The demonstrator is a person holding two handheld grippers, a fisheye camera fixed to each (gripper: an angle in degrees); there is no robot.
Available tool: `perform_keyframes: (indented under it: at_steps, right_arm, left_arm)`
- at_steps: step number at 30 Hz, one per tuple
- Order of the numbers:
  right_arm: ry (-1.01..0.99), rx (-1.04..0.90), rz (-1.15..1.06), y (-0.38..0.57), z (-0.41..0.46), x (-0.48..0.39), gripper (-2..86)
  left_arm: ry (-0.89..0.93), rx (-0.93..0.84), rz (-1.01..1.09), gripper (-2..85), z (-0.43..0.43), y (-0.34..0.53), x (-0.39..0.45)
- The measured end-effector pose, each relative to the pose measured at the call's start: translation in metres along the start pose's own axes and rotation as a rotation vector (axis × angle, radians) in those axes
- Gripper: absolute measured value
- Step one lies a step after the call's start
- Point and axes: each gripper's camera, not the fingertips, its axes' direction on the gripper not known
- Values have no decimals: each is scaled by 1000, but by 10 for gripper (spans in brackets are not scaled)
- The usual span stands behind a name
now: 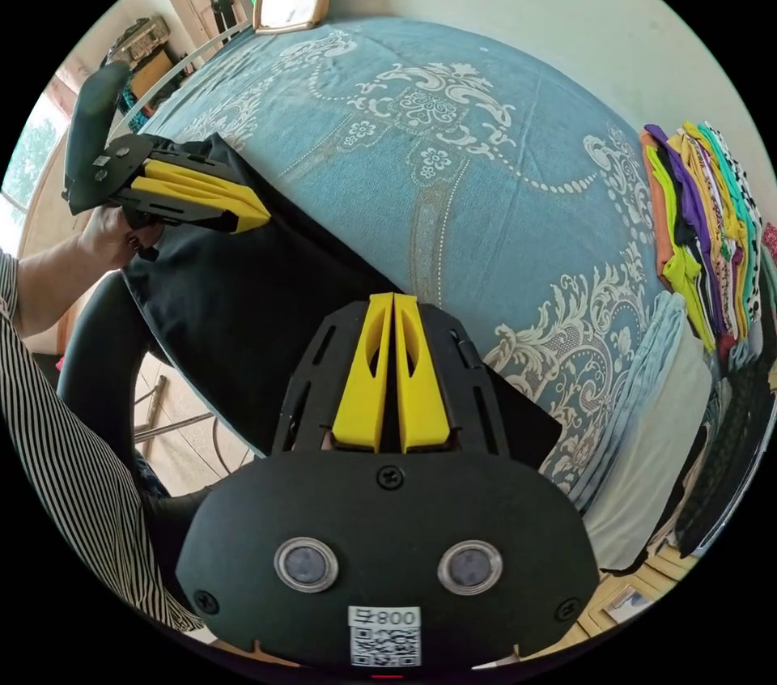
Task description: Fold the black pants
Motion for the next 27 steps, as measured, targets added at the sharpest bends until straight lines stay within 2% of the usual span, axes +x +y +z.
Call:
perform_keyframes:
  at_steps: [6, 11, 15, 19, 21, 23, 27]
  right_arm:
    - [28, 62, 39, -11, -17, -3, 1]
    - [-75, 32, 146, -25, -3, 8, 1]
    - [-75, 57, 208, -31, -18, 14, 1]
    - [-103, 145, 150, -46, -44, -9, 1]
    - [-154, 98, 77, -62, -34, -28, 1]
    - [-83, -17, 20, -80, -9, -51, 1]
    - [-52, 63, -14, -97, -37, -74, 1]
  left_arm:
    - [-2, 16, -7, 2, -26, 28, -17]
    - [-63, -47, -73, 2, -31, 57, -40]
    - [-10, -13, -114, 2, -59, 88, -61]
    - [-24, 19, -108, 2, -91, 126, -68]
    - [4, -14, -144, 2, -98, 155, -82]
    - [37, -4, -197, 3, -117, 176, -94]
    - [-69, 103, -314, 5, -203, 257, -122]
